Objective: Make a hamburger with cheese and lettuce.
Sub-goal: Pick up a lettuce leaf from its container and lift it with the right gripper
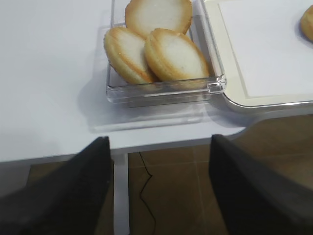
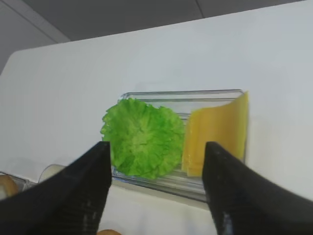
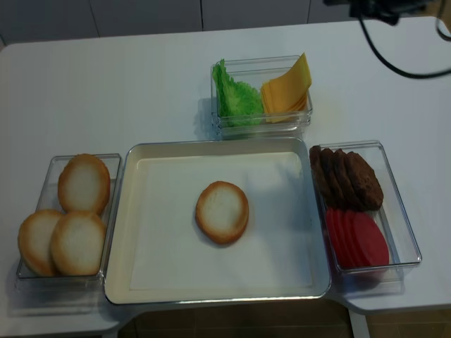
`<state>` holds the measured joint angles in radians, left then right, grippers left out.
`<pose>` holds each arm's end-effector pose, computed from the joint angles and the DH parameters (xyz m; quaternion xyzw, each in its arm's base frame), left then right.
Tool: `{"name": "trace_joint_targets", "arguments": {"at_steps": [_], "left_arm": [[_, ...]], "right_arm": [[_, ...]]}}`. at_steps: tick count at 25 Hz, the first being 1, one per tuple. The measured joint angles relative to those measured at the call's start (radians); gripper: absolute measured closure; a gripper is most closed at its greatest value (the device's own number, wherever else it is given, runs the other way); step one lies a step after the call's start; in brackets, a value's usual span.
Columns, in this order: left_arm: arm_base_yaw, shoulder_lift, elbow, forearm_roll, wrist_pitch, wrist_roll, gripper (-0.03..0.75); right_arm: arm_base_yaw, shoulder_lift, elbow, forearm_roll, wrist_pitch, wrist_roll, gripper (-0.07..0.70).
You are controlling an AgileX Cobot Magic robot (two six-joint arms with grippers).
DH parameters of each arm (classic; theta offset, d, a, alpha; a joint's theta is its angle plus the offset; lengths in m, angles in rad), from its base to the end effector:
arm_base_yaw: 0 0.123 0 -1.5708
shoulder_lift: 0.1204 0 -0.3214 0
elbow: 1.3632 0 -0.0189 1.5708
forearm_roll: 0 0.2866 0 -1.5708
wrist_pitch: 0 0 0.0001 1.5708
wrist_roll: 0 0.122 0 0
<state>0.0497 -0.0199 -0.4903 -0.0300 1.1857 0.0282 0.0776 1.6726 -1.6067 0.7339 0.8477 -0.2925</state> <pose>0.0081 -0.0030 0.2643 -0.0079 0.8816 0.0035 0.4719 0.4330 0.0952 0.3953 -0.0388 0.8774 0.2986 0.3736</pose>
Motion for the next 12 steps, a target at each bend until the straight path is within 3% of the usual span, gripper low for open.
{"name": "trace_joint_targets", "arguments": {"at_steps": [5,12], "left_arm": [[0.0,0.0,0.0,0.0,0.0,0.0,0.247],[0.0,0.0,0.0,0.0,0.0,0.0,0.247]], "right_arm": [[0.094,0.202,-0.205,-0.002,0.054,0.0,0.185],[0.194,0.432,-0.403,0.004,0.079,0.0,0.185]]}}
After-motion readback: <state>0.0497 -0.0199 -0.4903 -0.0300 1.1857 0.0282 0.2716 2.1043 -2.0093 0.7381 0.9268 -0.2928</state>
